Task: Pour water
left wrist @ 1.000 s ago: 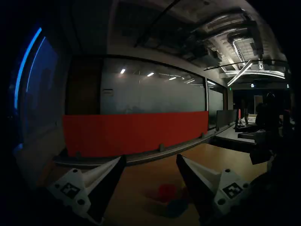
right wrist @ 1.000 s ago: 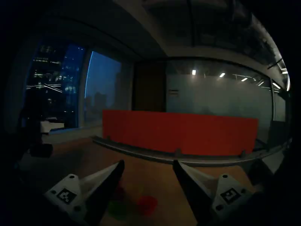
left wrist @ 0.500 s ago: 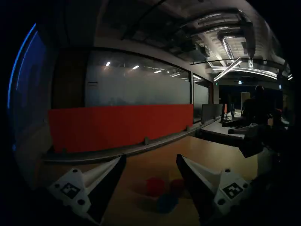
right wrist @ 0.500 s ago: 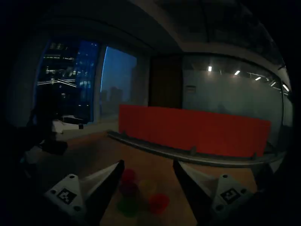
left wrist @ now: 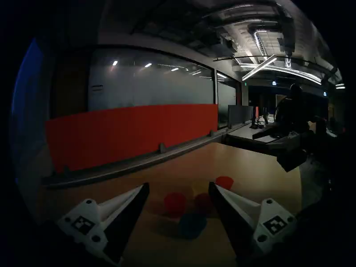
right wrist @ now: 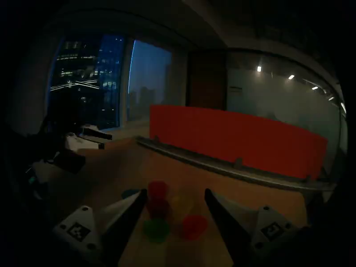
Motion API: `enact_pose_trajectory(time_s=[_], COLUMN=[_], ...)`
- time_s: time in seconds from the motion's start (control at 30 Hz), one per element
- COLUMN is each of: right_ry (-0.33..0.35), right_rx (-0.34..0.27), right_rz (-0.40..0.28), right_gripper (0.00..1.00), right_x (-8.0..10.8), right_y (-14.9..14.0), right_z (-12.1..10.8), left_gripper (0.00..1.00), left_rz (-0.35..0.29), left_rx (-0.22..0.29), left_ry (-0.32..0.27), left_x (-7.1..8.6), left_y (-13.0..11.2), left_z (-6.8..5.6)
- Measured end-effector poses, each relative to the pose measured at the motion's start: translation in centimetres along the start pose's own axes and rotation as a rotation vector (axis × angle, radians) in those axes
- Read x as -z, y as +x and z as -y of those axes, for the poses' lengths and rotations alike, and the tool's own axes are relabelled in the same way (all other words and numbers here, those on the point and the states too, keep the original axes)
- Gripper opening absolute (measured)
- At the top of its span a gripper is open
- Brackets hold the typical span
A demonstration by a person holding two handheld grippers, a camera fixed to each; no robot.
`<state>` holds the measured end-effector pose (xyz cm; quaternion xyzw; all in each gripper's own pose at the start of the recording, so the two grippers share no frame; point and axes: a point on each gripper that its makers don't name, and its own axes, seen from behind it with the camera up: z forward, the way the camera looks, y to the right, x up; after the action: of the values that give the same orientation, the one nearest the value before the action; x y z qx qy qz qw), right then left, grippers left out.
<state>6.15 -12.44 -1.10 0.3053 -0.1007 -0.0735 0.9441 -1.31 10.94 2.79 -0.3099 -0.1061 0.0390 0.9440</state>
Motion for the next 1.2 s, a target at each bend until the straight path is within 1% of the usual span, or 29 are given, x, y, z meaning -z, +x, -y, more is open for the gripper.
enact_pose_trajectory(time_s=[0.1,0.17,0.3,0.4,0.6,0.87,1.2], right_ry=[0.01,0.013,0.027,0.041,0.071,0.088,0.097], right_rx=[0.006,0.012,0.025,0.03,0.023,0.009,0.033], right_rz=[0.019,0.034,0.064,0.085,0.121,0.172,0.222], right_gripper=[1.0,1.0,1.0,1.0,1.0,1.0,1.0], right_x=[-0.5,-0.8,-1.6,-2.1,-2.8,-3.7,-4.5], right_y=[-1.1,-2.0,-3.7,-5.0,-7.2,-9.9,-12.8], right_z=[0.0,0.0,0.4,0.7,1.6,2.0,2.2], left_gripper=[0.99,0.99,0.99,0.99,0.99,0.99,0.99], left_rz=[0.011,0.024,0.063,0.095,0.135,0.202,0.28], left_rx=[-0.004,0.0,0.001,-0.007,-0.022,-0.038,-0.026], left_ry=[-0.015,-0.018,-0.026,-0.041,-0.074,-0.103,-0.148], left_x=[0.2,0.1,-0.7,-1.1,-1.7,-2.4,-2.7], left_y=[-0.9,-1.7,-3.5,-4.9,-7.3,-10.6,-14.2], left_z=[-0.6,-0.7,-0.5,-0.7,-1.7,-3.0,-4.4])
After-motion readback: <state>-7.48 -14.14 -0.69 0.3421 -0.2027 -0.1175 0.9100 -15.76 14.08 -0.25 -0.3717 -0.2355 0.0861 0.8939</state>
